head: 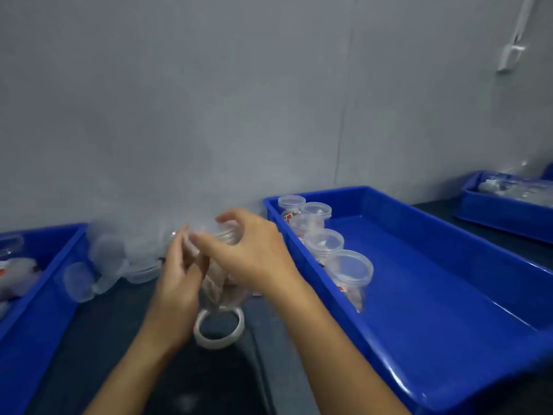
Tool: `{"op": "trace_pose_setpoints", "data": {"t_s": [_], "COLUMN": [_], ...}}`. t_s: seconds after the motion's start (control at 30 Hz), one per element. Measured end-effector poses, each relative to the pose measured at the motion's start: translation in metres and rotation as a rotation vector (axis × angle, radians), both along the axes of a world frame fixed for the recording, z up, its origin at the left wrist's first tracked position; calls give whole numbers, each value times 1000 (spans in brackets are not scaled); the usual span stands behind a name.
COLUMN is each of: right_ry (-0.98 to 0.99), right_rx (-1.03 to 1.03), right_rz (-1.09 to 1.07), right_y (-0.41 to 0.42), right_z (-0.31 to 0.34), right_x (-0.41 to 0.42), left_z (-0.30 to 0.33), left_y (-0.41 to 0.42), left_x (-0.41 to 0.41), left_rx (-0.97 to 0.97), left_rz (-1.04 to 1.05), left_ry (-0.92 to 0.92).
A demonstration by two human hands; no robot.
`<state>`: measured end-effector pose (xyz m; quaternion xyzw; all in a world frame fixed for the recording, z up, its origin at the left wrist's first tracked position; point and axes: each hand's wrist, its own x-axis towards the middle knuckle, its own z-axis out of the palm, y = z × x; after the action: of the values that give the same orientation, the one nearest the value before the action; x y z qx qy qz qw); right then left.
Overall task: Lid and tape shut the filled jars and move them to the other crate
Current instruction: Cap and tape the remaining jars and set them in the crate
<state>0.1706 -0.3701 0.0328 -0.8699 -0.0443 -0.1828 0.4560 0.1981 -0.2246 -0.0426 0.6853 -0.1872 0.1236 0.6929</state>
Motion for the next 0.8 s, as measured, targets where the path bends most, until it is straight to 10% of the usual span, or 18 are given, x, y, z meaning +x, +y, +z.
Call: {"op": "trace_pose_setpoints", "data": {"t_s": [0.4, 0.8], "right_ry": [-221, 73], "right_rx": [-26, -154], "right_rz": [-301, -288], "right_y": [-130, -181], "right_z": [49, -12], "right_x": [-107, -132], "left_z": [60, 15], "left_y": [-146, -173], "left_x": [-81, -92], "left_rx": [162, 459], "left_rz": [-207, -210], "left_ry": [-141, -94]}}
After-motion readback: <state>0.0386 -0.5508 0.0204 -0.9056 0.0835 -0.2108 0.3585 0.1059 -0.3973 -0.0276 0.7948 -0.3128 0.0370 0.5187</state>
